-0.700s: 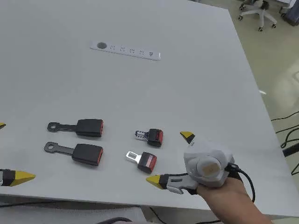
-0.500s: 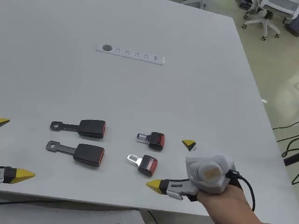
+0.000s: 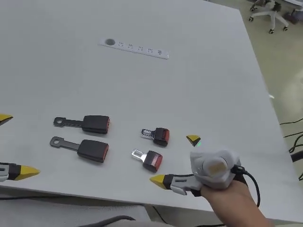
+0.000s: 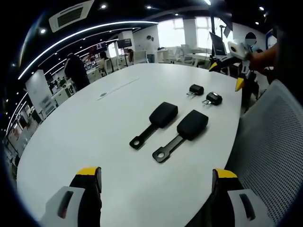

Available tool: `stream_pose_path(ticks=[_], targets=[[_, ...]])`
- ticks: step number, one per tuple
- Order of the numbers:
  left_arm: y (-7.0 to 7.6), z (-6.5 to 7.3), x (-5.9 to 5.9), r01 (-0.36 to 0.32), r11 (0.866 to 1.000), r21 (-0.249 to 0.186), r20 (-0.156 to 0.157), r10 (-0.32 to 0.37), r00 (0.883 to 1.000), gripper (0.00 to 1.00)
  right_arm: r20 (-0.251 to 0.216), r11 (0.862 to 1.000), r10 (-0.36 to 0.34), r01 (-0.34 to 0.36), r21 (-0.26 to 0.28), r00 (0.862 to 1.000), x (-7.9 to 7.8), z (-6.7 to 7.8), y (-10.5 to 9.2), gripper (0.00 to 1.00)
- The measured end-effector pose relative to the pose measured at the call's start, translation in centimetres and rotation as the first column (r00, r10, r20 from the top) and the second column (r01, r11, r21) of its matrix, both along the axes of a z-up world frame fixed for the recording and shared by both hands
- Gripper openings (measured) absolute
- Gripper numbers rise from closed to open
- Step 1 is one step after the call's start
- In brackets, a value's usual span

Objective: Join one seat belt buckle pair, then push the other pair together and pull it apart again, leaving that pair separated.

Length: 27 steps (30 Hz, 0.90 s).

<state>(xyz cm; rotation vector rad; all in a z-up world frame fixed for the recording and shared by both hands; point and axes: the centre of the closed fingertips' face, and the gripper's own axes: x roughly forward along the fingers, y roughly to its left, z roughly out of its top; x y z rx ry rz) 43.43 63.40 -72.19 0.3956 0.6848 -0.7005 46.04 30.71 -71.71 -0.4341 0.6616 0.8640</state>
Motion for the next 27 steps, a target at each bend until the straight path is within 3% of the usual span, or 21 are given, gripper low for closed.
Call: stream_pose_path(ticks=[13, 17, 27], targets=[[0.33, -0.57, -0.07, 0.000, 1.000, 0.008, -0.017, 0.000, 1.000, 0.99, -0.008, 1.000, -0.004, 0.004, -0.002, 1.000, -0.19, -0.35, -0.02, 0.95], [0.25, -0.70, -0.15, 0.003, 1.000, 0.012, -0.022, -0.002, 1.000, 1.00, -0.034, 0.999, -0.036, 0.037, 0.036, 0.999, -0.22, -0.21, -0.07, 0.95], [0.04, -0.36, 0.03, 0.004, 1.000, 0.018, -0.002, -0.004, 1.000, 1.00, -0.031, 1.000, -0.018, 0.019, 0.013, 0.999, -0.25, -0.62, -0.10, 0.95]])
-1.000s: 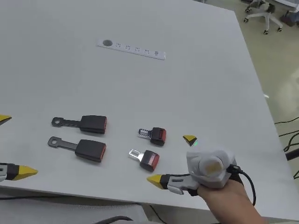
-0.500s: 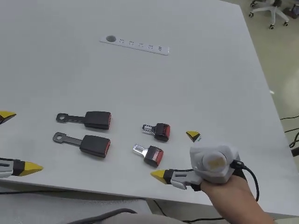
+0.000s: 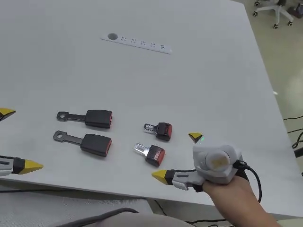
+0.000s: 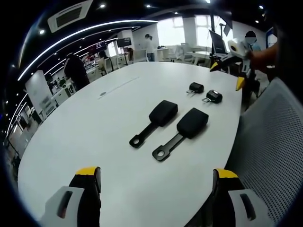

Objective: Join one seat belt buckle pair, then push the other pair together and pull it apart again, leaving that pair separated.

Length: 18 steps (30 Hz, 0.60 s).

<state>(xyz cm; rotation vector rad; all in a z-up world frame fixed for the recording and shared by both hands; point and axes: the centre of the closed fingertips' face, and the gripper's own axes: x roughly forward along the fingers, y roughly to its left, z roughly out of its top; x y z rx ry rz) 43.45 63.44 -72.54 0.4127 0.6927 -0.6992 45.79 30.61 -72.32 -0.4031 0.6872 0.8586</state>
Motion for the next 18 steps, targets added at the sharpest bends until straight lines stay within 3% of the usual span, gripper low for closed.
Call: stream_pose_path(ticks=[7, 18], targets=[[-0.3, -0.2, -0.2, 0.010, 1.000, 0.005, -0.008, -0.010, 1.000, 1.00, 0.009, 1.000, 0.012, -0.012, -0.013, 1.000, -0.1, 0.0, 0.0, 0.95], [-0.7, -1.3, -1.0, 0.046, 0.999, 0.025, -0.054, -0.045, 0.998, 0.99, 0.009, 1.000, 0.001, 0.000, -0.013, 1.000, 0.1, -0.2, -0.1, 0.93]])
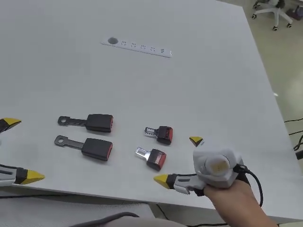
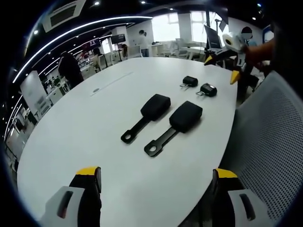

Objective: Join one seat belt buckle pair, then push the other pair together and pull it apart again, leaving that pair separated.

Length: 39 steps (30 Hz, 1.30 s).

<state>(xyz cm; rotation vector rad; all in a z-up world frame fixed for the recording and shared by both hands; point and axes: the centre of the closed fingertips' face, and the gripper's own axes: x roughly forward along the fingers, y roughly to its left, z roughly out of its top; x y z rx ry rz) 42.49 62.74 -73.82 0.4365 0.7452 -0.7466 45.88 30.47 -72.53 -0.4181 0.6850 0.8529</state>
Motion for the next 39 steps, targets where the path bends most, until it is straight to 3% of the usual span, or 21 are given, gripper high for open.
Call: stream_pose_path(ticks=[6, 9, 12, 18, 23, 26, 31, 35, 39], targets=[[0.5, -0.3, 0.1, -0.013, 1.000, 0.002, -0.012, 0.013, 1.000, 0.97, 0.007, 1.000, 0.011, -0.011, -0.006, 1.000, 0.1, 0.0, 0.1, 0.92], [0.0, -0.3, -0.1, 0.020, 1.000, 0.022, -0.002, -0.020, 1.000, 0.96, 0.008, 1.000, 0.017, -0.017, -0.001, 1.000, 0.2, 0.0, 0.3, 0.92], [0.1, -0.7, -0.4, 0.031, 0.999, 0.033, -0.019, -0.031, 0.999, 0.96, 0.008, 1.000, 0.029, -0.029, -0.010, 1.000, 0.2, -0.2, 0.5, 0.92], [0.8, 0.0, -0.1, 0.023, 1.000, 0.018, -0.003, -0.023, 1.000, 0.93, 0.008, 0.998, 0.053, -0.053, -0.020, 0.999, 0.3, 0.0, 0.8, 0.90], [1.0, -0.2, -0.1, 0.030, 0.999, 0.032, -0.008, -0.030, 1.000, 0.90, 0.006, 0.998, 0.057, -0.057, -0.025, 0.998, 0.4, -0.1, 0.7, 0.85], [1.0, -0.5, -0.4, 0.041, 0.998, 0.040, -0.030, -0.040, 0.999, 0.84, -0.010, 0.997, 0.073, -0.074, -0.034, 0.997, 0.2, -0.2, 0.7, 0.78], [0.1, -1.1, -0.5, 0.086, 0.995, 0.055, -0.046, -0.083, 0.995, 0.82, -0.020, 0.996, 0.079, -0.080, -0.048, 0.997, 0.2, -0.4, 0.6, 0.72], [-1.4, -1.6, -0.1, 0.120, 0.992, 0.040, -0.066, -0.117, 0.991, 0.78, -0.041, 0.993, 0.103, -0.106, -0.058, 0.994, -0.2, -0.8, 1.1, 0.65], [-2.6, -1.5, 0.8, 0.181, 0.982, 0.055, -0.050, -0.179, 0.983, 0.76, -0.044, 0.989, 0.132, -0.135, -0.061, 0.990, -0.2, -1.3, 1.8, 0.62]])
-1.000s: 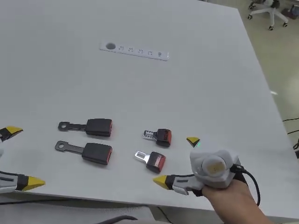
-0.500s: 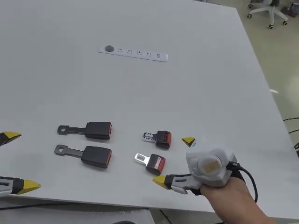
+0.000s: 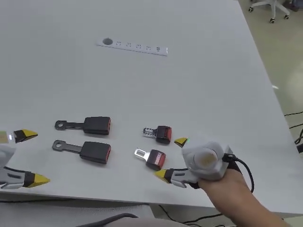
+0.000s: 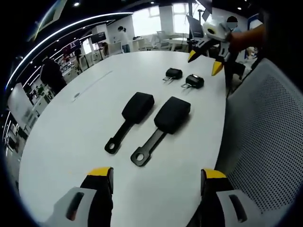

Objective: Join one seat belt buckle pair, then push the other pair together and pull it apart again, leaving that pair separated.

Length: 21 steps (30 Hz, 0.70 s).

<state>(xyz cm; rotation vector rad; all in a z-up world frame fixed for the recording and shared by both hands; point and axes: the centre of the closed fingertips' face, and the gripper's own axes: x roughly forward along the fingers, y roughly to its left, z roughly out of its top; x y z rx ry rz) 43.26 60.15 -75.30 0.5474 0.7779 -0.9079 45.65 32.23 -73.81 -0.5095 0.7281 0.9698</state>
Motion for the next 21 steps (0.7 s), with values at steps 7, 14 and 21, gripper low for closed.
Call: stream_pose_path(ticks=[7, 14, 21], targets=[[-3.3, -0.8, 0.9, 0.139, 0.990, 0.024, -0.015, -0.139, 0.990, 0.65, -0.007, 0.999, 0.050, -0.050, -0.005, 0.999, -0.5, -1.0, 1.4, 0.58], [-6.4, -1.0, 2.1, 0.225, 0.973, 0.040, -0.008, -0.225, 0.974, 0.59, -0.021, 0.995, 0.094, -0.094, -0.019, 0.995, -0.6, -1.4, 1.9, 0.51], [-8.5, -1.0, 2.6, 0.279, 0.960, 0.035, -0.016, -0.279, 0.960, 0.53, -0.032, 0.993, 0.111, -0.112, -0.032, 0.993, -0.1, -1.7, 1.6, 0.46]])
